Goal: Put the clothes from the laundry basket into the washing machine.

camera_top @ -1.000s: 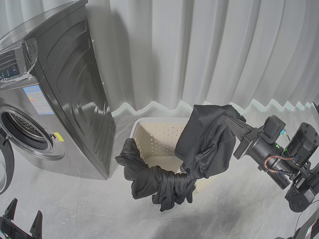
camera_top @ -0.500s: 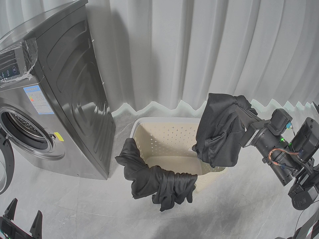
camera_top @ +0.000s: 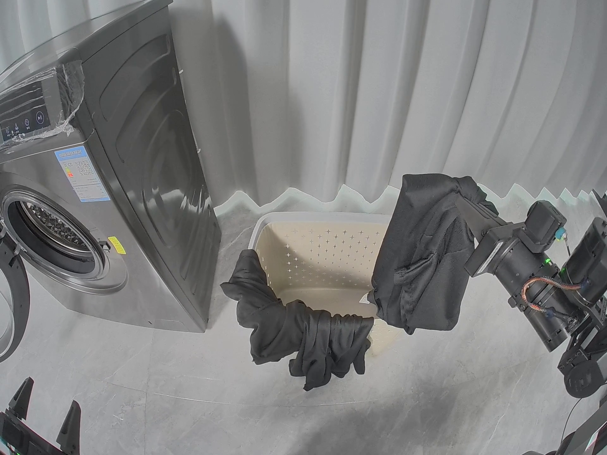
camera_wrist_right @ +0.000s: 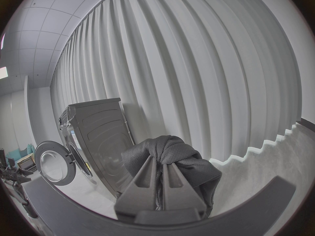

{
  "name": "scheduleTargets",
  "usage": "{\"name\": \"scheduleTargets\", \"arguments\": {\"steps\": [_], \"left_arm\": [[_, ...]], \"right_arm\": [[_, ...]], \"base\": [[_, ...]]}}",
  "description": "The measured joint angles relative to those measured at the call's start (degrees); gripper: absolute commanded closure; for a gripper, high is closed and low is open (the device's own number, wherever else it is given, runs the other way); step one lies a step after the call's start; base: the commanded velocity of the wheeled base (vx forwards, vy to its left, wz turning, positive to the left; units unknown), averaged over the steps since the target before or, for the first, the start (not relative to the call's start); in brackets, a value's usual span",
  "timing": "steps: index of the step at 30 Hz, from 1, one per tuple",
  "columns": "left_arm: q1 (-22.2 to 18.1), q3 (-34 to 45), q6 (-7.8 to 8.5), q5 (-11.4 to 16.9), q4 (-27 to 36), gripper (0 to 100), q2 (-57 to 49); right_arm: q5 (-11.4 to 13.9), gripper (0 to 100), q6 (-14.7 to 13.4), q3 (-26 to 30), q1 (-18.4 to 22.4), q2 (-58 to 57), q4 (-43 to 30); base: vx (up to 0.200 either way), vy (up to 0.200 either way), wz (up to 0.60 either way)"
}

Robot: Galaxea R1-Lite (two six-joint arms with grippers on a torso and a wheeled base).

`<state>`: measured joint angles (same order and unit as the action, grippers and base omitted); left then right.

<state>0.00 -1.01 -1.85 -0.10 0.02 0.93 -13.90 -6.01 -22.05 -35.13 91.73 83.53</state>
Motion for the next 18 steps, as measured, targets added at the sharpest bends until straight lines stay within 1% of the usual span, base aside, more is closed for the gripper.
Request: {"name": "scheduleTargets", "arguments": {"steps": [18], "left_arm": [[0.0,0.0,-0.17,0.0,0.0,0,0.0]], "right_arm": [[0.4,100,-0.2,-0.4,-0.3,0.9,0.2]], "base": [[0.000,0.200,0.00]]}}
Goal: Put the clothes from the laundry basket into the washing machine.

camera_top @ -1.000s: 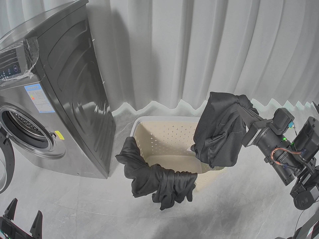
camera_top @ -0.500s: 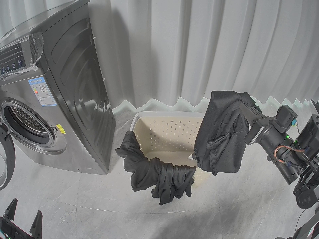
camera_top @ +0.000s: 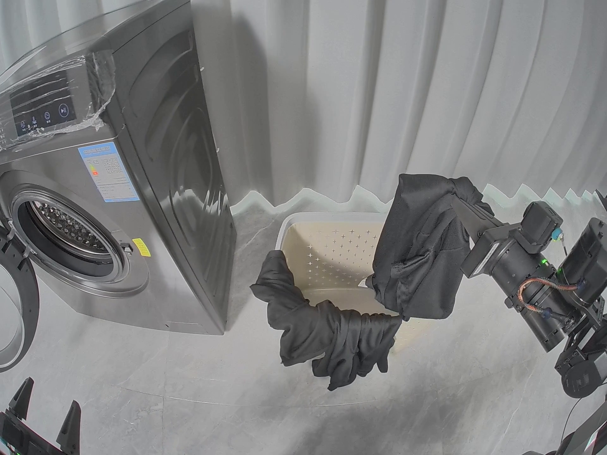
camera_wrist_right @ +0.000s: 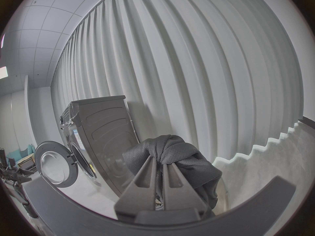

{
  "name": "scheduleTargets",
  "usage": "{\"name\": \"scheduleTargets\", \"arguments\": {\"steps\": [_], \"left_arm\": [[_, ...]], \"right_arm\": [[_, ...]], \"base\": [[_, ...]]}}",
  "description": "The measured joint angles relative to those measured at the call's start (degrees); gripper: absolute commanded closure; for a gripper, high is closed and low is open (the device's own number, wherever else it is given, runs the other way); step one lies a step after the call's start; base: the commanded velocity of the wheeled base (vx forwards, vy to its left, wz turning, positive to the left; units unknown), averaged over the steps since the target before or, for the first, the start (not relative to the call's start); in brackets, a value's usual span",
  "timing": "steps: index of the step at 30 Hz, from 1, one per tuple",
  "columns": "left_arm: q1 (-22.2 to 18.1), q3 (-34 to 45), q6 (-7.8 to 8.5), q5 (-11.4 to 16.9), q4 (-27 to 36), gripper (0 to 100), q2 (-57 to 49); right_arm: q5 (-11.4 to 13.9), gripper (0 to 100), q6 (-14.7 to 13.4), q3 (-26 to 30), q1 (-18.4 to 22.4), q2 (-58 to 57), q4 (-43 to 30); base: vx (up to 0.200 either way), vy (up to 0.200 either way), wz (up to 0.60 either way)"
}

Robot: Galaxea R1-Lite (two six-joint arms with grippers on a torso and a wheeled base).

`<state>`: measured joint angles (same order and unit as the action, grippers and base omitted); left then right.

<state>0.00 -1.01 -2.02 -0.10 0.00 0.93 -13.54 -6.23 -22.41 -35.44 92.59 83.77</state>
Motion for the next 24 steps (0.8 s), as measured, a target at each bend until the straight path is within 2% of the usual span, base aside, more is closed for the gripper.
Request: {"name": "scheduleTargets", "arguments": {"steps": [24], "left_arm": [[0.0,0.0,0.04,0.0,0.0,0,0.0]], "right_arm": [[-0.1,100,-0.3,0.8,-0.6,1.1,0.2]], "base": [[0.000,0.200,0.00]]}}
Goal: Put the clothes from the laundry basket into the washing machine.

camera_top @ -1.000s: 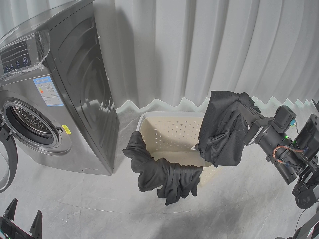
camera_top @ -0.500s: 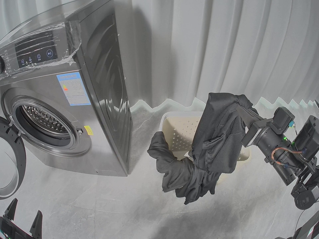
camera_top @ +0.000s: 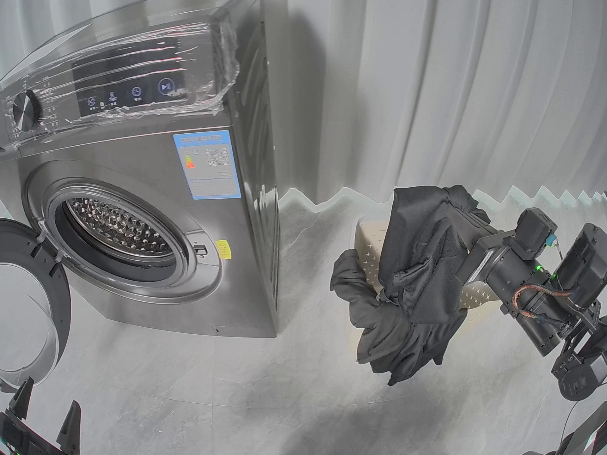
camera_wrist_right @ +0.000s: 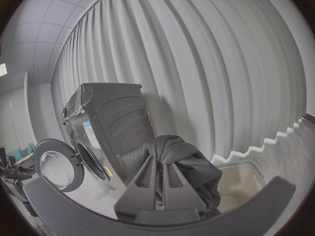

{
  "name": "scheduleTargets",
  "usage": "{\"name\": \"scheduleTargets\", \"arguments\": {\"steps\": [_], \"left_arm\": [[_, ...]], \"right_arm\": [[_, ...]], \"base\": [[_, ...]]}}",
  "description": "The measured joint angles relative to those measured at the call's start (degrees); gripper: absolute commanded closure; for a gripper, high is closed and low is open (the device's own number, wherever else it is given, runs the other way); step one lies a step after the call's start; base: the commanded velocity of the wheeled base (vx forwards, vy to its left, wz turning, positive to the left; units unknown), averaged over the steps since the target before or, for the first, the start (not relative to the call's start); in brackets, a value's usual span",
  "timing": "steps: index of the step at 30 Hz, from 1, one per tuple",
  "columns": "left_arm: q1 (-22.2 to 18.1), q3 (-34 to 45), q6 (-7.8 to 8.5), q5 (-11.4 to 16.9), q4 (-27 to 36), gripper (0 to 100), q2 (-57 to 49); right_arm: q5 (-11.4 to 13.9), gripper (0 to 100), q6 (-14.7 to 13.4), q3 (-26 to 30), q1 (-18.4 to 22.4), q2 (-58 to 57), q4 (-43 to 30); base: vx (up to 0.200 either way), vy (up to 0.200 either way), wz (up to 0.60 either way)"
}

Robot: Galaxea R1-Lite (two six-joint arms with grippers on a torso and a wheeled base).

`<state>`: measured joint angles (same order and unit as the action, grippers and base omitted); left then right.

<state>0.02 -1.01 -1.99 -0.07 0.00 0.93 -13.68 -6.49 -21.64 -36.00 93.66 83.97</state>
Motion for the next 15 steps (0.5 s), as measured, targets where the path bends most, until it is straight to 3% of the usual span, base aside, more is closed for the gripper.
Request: {"name": "scheduleTargets", "arguments": {"steps": [15], "left_arm": [[0.0,0.0,0.00,0.0,0.0,0,0.0]], "right_arm": [[0.2,100,-0.1,0.4,-0.6,0.1,0.5]], "base": [[0.000,0.200,0.00]]}}
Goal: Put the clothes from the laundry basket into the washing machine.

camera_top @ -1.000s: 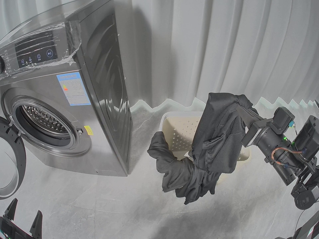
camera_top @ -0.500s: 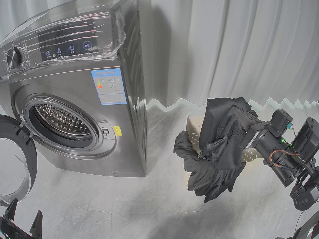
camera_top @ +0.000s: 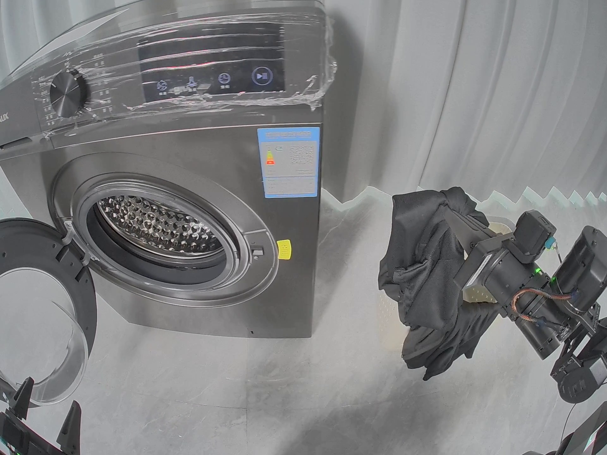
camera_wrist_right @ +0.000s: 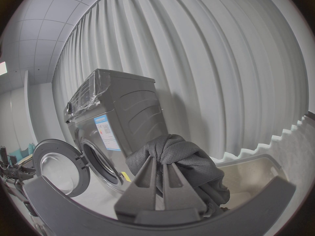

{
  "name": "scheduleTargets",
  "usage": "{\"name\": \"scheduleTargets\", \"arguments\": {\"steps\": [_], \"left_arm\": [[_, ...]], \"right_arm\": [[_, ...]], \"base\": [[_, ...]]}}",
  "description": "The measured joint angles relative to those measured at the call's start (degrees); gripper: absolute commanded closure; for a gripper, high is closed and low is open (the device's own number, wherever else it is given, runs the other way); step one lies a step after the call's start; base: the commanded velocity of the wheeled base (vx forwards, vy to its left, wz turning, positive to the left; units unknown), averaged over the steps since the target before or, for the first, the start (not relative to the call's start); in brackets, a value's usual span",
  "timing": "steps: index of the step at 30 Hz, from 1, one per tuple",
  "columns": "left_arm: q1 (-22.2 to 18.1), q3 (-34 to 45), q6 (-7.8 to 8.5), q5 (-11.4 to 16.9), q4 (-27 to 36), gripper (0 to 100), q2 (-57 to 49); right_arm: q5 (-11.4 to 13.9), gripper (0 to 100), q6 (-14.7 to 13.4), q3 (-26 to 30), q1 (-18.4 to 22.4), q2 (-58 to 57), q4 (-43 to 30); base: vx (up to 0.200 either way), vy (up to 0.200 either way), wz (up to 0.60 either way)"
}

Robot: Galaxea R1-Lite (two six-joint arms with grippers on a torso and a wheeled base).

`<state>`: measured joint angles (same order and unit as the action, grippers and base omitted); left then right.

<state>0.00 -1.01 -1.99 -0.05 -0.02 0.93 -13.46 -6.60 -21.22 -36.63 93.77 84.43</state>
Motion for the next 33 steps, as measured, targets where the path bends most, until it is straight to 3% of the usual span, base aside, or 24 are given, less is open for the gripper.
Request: {"name": "scheduleTargets", "arguments": {"steps": [4,13,19,33], "left_arm": [[0.0,0.0,0.00,0.0,0.0,0,0.0],[0.0,0.0,0.00,0.0,0.0,0,0.0],[0.0,0.0,0.05,0.0,0.0,0,0.0],[0.0,0.0,0.05,0.0,0.0,0,0.0]], "right_arm": [[0.2,100,0.0,0.1,-0.9,-0.1,0.1],[0.4,100,0.0,0.7,-2.6,-0.3,0.4],[0.4,100,0.0,0.9,-2.7,-0.3,0.4],[0.4,100,-0.2,1.1,-2.8,-0.1,0.4]], "base": [[0.000,0.200,0.00],[0.000,0.000,0.00],[-0.200,0.000,0.00],[0.000,0.029,0.00]]}}
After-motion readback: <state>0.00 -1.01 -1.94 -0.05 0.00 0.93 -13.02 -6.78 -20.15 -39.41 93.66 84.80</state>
